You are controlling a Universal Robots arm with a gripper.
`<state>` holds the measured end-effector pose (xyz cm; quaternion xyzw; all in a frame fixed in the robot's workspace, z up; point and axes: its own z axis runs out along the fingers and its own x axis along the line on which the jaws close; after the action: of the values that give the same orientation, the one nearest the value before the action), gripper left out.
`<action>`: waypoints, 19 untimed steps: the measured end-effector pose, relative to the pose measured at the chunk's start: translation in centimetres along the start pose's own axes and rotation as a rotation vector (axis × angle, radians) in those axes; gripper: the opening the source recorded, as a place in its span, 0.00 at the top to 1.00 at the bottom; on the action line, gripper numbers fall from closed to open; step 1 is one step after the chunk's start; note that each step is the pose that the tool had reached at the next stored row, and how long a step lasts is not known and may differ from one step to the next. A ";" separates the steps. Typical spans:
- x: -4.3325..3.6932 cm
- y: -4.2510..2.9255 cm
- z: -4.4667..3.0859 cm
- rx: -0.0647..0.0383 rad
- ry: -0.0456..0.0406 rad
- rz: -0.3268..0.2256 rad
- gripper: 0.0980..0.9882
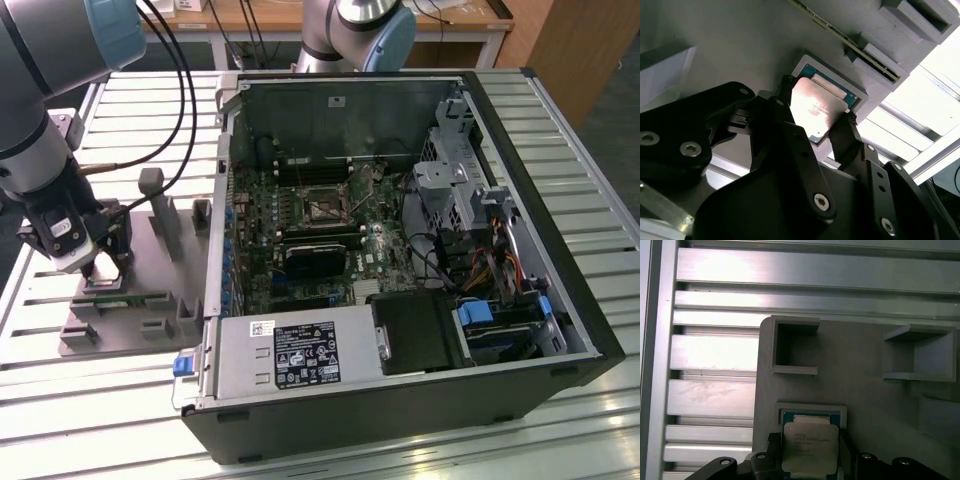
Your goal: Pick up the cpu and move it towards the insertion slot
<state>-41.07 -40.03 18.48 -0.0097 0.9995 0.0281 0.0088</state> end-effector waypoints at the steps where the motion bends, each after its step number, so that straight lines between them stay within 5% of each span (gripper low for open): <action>1: 0.00 0.00 0.00 0.000 0.0000 0.000 0.48; 5: 0.00 0.01 0.02 0.000 -0.0002 0.000 0.47; 6: 0.00 0.01 0.02 0.000 -0.0001 0.000 0.40; 16: 0.12 0.01 0.18 0.000 -0.0001 0.002 0.40; 19: 0.13 0.01 0.18 0.000 -0.0001 0.002 0.48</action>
<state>-41.19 -40.02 18.30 -0.0085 0.9995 0.0281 0.0088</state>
